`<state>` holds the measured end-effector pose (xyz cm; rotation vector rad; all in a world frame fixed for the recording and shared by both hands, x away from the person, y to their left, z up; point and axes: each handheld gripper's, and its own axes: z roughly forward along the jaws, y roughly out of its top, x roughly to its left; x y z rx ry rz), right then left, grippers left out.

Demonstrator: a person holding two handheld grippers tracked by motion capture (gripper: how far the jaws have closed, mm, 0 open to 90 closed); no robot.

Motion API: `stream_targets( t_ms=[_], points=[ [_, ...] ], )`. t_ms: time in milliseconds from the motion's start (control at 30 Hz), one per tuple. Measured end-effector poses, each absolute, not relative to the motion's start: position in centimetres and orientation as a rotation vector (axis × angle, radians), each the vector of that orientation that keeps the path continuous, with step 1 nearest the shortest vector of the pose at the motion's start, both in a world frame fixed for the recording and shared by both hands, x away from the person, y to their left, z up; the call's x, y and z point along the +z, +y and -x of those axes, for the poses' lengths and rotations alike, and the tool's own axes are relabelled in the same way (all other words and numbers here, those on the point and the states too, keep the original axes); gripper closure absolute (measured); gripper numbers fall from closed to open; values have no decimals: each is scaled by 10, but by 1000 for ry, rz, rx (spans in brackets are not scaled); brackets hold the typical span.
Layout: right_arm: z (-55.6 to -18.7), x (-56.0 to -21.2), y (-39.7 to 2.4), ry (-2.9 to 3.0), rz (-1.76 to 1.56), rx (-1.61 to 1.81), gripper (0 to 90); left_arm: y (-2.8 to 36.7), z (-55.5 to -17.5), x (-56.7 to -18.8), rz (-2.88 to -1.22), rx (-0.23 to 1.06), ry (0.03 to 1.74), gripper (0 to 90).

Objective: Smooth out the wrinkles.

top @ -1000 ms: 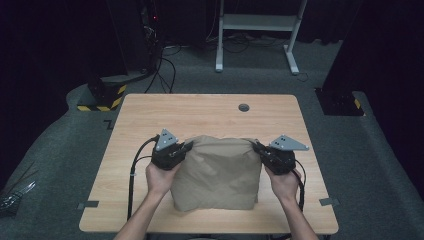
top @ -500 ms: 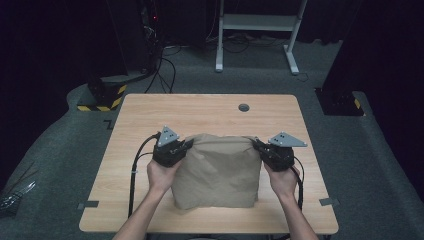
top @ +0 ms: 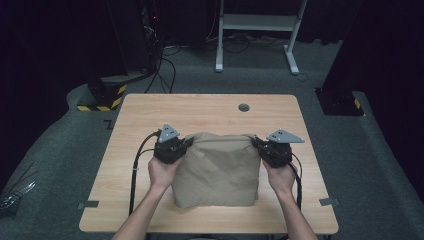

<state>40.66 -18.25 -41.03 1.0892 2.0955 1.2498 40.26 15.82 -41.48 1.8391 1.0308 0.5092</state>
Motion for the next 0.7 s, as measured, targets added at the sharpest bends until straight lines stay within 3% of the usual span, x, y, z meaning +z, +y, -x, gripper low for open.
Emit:
stream_targets(
  t_ms=[700],
  points=[
    [-423,-418,-178,2115,-1138,1211,868,159,-422,-424,-1848,477,1074,855]
  ],
)
